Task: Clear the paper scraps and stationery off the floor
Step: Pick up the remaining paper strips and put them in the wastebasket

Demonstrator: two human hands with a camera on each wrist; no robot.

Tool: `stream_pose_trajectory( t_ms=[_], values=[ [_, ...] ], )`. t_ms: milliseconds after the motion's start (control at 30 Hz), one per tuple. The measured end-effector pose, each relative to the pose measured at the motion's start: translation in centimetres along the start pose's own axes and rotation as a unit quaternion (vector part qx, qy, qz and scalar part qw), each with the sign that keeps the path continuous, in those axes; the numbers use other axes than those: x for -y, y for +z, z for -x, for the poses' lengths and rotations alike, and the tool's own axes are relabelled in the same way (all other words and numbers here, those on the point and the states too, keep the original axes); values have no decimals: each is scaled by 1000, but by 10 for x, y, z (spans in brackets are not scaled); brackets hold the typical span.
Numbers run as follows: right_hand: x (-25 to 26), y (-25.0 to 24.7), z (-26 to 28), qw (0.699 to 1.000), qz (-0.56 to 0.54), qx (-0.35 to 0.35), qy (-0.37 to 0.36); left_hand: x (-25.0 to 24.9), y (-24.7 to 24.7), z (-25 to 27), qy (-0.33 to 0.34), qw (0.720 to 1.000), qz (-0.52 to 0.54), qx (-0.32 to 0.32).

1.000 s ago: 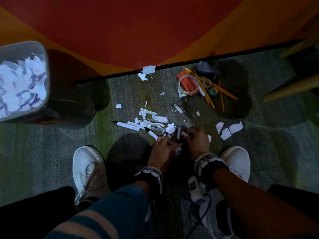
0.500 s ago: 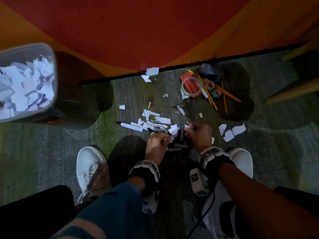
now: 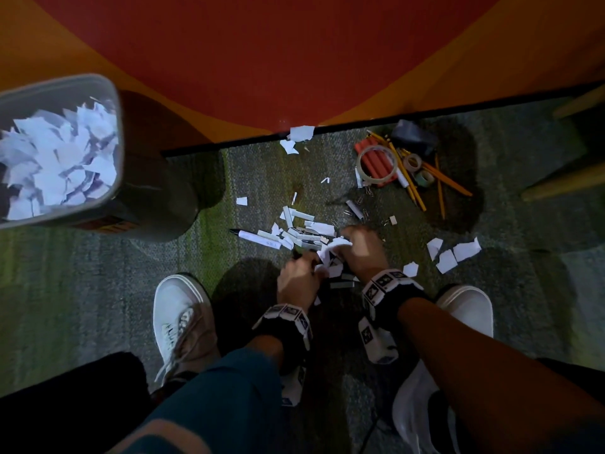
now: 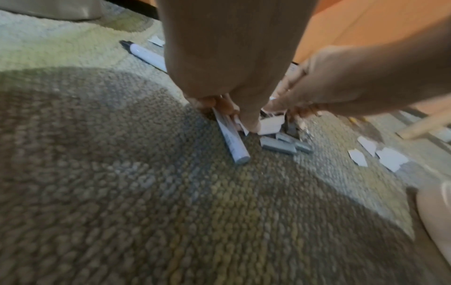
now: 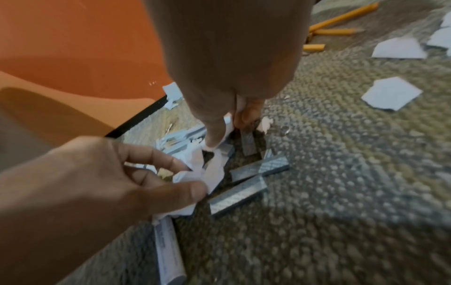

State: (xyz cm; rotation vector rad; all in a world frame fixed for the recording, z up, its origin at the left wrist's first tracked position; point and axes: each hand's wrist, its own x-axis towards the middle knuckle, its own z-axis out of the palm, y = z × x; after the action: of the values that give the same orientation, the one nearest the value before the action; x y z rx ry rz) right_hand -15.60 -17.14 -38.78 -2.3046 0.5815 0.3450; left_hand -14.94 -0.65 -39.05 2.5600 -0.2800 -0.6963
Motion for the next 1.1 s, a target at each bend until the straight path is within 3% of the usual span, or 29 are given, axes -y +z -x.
stream_pose_trajectory(
  t_ms=[200,267,400,567,767,833,967,1100],
  values=[
    [1,-4,-3,999,-31,-28,-14,-2,8,6,0,1000,13,-19],
    [-1,-9,-5,999,-32,-17,3,-5,8,6,6,999,17,-27],
    [-8,-19,-6,992,-105,-57,50,-9,6,2,2,1000,-7,-20],
    [-7,-27,-2,983,-178,-15,44,-3,1,-3,13,1000,21,-2],
    [-5,-24,18,980,-51,176,-80,12,-20,-1,15,997,76,-17],
    [-6,-15,23,980,8,176,-94,13,-23,1,19,997,77,-10],
    [-6,1,38,989,3,120,-81,12,-15,7,32,997,52,38],
    [-4,10,45,983,98,79,-130,14,-3,9,67,997,40,12]
  ],
)
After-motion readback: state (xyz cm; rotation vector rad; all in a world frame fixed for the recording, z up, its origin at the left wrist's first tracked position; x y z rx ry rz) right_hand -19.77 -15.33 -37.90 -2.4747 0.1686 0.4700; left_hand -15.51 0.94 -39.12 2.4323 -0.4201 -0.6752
